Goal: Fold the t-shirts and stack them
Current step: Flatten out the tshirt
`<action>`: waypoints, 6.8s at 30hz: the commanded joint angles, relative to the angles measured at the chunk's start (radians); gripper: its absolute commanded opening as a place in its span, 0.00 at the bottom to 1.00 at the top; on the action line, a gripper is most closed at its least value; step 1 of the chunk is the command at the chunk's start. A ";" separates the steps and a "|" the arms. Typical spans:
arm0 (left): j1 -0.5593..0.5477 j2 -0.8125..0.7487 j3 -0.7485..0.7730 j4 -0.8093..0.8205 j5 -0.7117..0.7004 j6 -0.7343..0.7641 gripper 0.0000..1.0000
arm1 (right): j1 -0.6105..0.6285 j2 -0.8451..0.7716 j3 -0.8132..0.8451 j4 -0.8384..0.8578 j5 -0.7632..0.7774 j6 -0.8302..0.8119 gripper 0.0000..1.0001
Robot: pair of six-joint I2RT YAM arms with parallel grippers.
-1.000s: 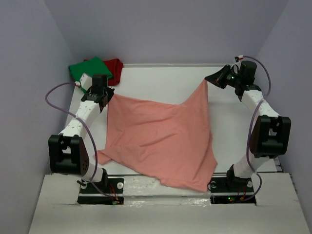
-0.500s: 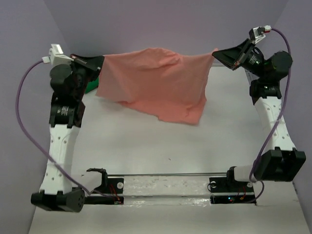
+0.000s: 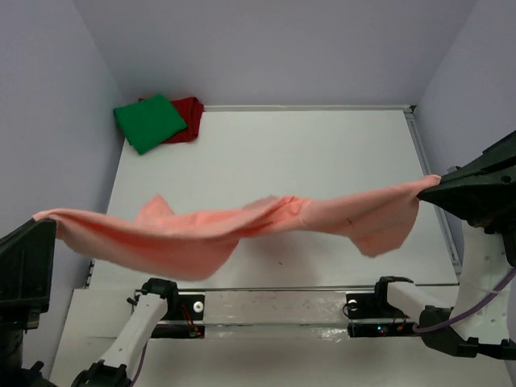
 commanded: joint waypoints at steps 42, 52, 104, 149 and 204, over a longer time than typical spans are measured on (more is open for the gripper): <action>-0.006 0.395 -1.096 0.067 -0.655 -0.155 0.00 | 0.005 0.421 -0.631 -0.897 -0.050 -0.952 0.00; 0.084 0.613 -0.987 0.174 -0.624 -0.070 0.00 | 0.005 0.728 -0.441 -0.949 -0.064 -1.052 0.00; 0.201 1.270 -0.411 0.432 -0.313 0.198 0.00 | -0.087 1.221 0.255 -1.250 -0.097 -1.104 0.00; 0.013 0.741 -0.656 -0.393 -0.204 0.266 0.53 | -0.038 0.957 -0.049 -1.316 0.005 -1.280 0.55; -0.419 0.934 -0.891 -0.694 -0.551 0.244 0.50 | 0.792 1.284 0.063 -2.134 0.261 -1.555 0.00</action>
